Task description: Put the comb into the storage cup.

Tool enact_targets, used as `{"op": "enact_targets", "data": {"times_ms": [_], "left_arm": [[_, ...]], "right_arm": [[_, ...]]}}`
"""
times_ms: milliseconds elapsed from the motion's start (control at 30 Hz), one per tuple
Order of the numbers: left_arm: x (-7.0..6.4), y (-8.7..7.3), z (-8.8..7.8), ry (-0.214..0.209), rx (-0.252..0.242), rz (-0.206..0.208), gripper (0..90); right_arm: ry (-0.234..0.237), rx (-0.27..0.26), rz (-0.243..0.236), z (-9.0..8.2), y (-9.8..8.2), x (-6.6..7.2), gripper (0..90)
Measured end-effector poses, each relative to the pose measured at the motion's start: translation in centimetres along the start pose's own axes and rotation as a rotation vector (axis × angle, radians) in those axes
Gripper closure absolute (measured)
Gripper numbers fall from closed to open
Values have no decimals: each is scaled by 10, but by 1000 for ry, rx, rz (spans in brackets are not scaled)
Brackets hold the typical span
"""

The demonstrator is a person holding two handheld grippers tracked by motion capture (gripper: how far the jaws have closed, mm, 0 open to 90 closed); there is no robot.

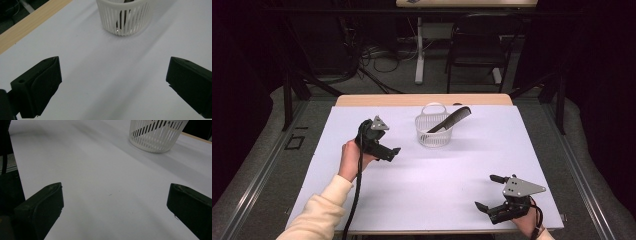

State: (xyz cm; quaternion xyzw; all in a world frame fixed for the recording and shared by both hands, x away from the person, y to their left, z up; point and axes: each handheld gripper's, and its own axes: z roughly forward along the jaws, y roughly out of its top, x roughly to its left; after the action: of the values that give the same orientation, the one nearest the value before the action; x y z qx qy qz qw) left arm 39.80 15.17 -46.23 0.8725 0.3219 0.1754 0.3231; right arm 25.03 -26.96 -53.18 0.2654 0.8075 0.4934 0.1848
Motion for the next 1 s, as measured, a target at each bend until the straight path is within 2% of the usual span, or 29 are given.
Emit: {"op": "enact_targets", "data": {"times_ms": [133, 400, 1000], "left_arm": [[0, -9, -2, -2, 10, -15, 1], [-5, -23, -6, 6, 32, -17, 1], [-16, -52, -19, 4, 27, -54, 1]], "right_arm": [[-1, 1, 1, 0, 0, 0, 4], [-2, 6, 8, 0, 0, 0, 4], [-4, 7, 4, 1, 0, 0, 4]]}}
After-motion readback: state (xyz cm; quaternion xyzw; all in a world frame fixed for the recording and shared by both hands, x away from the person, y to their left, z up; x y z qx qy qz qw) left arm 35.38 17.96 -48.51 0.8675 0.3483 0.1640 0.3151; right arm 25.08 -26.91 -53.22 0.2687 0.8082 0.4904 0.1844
